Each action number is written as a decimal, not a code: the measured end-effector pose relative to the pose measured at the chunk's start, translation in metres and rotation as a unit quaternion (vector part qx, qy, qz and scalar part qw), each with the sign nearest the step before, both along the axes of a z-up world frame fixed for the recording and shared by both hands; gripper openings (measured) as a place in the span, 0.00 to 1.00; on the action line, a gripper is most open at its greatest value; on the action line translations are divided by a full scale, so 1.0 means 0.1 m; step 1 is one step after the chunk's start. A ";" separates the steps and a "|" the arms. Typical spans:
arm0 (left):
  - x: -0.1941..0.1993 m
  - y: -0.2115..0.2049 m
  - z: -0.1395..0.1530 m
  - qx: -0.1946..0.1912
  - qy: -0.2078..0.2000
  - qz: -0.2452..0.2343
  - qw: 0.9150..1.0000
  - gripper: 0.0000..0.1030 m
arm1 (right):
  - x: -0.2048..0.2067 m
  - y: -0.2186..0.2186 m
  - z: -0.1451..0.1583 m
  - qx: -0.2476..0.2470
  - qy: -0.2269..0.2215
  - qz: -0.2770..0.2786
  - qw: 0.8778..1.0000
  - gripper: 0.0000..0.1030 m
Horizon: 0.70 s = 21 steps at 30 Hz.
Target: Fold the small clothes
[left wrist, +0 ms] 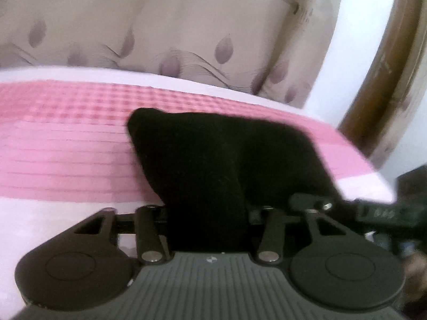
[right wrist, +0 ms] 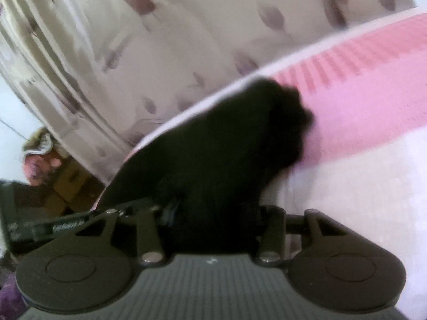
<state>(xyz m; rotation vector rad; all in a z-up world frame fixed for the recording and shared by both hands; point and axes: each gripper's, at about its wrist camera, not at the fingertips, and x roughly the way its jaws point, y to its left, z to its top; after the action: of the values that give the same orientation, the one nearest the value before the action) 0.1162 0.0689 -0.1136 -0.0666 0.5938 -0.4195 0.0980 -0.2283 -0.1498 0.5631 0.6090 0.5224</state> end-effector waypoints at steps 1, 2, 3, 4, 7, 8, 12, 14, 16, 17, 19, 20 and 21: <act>-0.09 0.02 -0.02 0.006 -0.018 0.013 1.000 0.67 | -0.04 -0.02 0.01 -0.007 0.000 -0.011 1.000 0.53; -0.17 0.02 -0.03 0.013 -0.040 0.030 0.999 0.83 | -0.10 -0.04 0.06 -0.022 -0.002 -0.027 0.999 0.58; -0.24 0.00 -0.02 0.022 -0.060 0.047 0.997 0.99 | -0.15 -0.02 0.13 -0.039 -0.013 -0.041 0.998 0.62; -0.33 -0.02 0.01 0.030 -0.087 0.068 0.993 0.99 | -0.26 -0.02 0.20 -0.057 -0.033 -0.056 0.996 0.63; -0.53 -0.06 0.17 0.044 -0.146 0.096 0.984 1.00 | -0.67 0.09 0.43 -0.126 -0.101 -0.086 0.983 0.83; -0.59 -0.09 0.23 0.051 -0.162 0.108 0.980 1.00 | -0.83 0.15 0.49 -0.150 -0.125 -0.098 0.976 0.83; -0.77 -0.25 0.49 0.102 -0.197 0.146 0.964 1.00 | -1.30 0.34 0.66 -0.202 -0.197 -0.131 0.950 0.86; -0.85 -0.34 0.60 0.139 -0.205 0.160 0.956 1.00 | -1.44 0.38 0.73 -0.210 -0.221 -0.131 0.943 0.86; -0.97 -0.43 0.70 0.159 -0.221 0.167 0.948 1.00 | -1.53 0.40 0.78 -0.219 -0.233 -0.138 0.937 0.88; -1.05 -0.45 0.74 0.159 -0.232 0.168 0.945 1.00 | -1.56 0.40 0.81 -0.221 -0.236 -0.140 0.936 0.88; -1.18 -0.49 0.80 0.155 -0.256 0.163 0.940 1.00 | -1.62 0.37 0.85 -0.216 -0.239 -0.144 0.936 0.88; -1.24 -0.49 0.85 0.142 -0.263 0.165 0.940 1.00 | -1.67 0.35 0.87 -0.213 -0.238 -0.149 0.936 0.88; -1.29 -0.48 0.90 0.123 -0.263 0.172 0.941 1.00 | -1.68 0.33 0.88 -0.211 -0.236 -0.150 0.937 0.88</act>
<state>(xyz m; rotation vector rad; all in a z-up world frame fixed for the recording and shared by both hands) -0.0127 0.0206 -0.0239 0.1766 0.0944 -0.0116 -0.0702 -0.1950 -0.0619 0.1044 0.1557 0.2097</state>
